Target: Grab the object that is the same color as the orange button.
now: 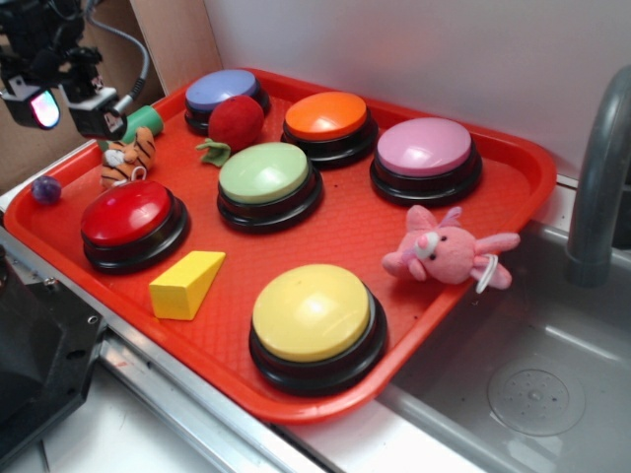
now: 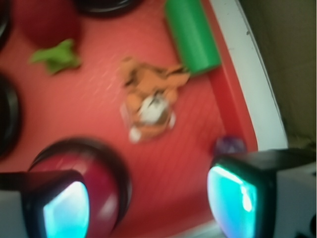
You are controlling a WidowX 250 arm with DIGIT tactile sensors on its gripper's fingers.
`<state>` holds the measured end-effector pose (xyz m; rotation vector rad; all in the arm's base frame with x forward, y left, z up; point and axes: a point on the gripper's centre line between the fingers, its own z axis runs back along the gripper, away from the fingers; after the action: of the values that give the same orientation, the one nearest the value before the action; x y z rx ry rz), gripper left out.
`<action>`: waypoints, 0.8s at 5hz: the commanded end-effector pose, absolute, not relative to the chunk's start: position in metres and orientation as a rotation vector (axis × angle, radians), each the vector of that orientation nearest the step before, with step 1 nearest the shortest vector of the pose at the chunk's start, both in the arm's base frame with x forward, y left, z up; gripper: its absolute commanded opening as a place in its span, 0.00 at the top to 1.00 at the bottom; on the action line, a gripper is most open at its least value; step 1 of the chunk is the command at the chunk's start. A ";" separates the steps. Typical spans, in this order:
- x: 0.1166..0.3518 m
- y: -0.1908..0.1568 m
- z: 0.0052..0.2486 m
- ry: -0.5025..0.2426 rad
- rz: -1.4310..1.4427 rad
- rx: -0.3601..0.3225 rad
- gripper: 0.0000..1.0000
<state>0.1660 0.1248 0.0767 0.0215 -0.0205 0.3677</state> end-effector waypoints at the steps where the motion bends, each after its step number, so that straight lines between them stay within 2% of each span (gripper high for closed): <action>1: 0.186 0.145 0.031 -0.013 0.392 0.078 0.00; 2: 0.193 0.142 0.025 -0.015 0.382 0.077 0.00; 3: 0.193 0.137 0.025 -0.033 0.368 0.082 0.81; 4: 0.194 0.133 0.029 -0.062 0.373 0.085 0.96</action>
<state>0.1925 0.1290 0.0172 0.0660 -0.0085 0.3800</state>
